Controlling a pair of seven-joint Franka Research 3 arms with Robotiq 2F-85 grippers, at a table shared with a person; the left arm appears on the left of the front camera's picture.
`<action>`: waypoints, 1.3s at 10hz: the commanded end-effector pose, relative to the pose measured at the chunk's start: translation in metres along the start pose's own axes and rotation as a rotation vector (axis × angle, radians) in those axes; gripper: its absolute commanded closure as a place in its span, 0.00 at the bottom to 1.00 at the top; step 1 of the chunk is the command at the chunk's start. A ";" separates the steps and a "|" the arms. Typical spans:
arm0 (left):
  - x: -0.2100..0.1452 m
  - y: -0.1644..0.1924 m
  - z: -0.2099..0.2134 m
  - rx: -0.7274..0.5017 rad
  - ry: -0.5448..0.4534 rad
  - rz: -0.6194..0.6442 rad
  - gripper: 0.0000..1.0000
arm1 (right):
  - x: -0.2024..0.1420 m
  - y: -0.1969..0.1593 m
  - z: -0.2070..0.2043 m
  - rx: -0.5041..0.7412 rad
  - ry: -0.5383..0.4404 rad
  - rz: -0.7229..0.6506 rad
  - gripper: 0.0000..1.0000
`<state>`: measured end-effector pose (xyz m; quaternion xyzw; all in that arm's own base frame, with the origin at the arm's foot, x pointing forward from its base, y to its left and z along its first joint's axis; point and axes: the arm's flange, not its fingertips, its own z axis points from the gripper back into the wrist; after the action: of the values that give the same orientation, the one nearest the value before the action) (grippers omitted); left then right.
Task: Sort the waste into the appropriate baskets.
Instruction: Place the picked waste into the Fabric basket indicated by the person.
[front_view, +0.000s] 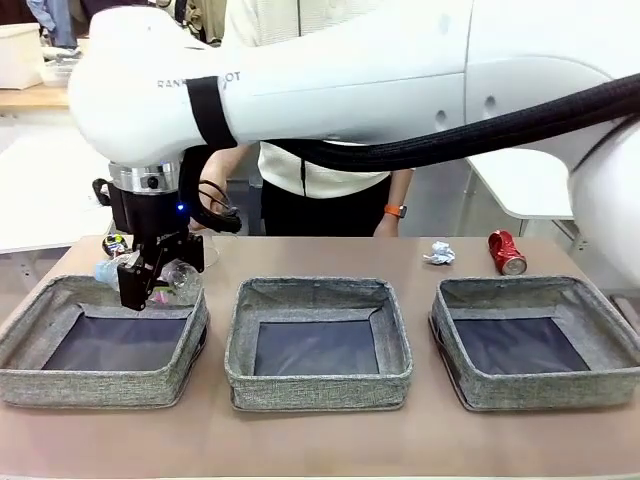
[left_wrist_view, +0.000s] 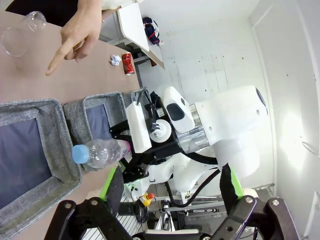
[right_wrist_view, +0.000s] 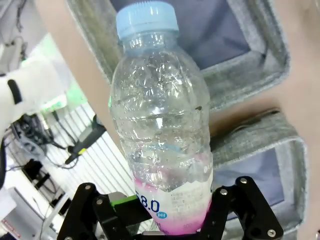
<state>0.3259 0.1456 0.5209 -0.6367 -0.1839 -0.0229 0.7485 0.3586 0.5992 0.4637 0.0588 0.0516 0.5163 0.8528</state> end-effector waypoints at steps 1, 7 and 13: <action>0.001 -0.002 0.000 -0.022 -0.007 -0.022 0.00 | 0.011 0.009 -0.012 -0.054 0.019 0.096 1.00; 0.001 -0.002 0.000 -0.022 -0.007 -0.022 0.00 | 0.041 0.001 -0.038 -0.063 -0.186 0.246 1.00; 0.001 -0.002 0.000 -0.022 -0.007 -0.022 0.00 | 0.038 -0.002 -0.037 -0.037 -0.158 0.231 0.00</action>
<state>0.3259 0.1457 0.5208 -0.6368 -0.1838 -0.0227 0.7484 0.3725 0.6406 0.4209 0.0781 -0.0397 0.5984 0.7964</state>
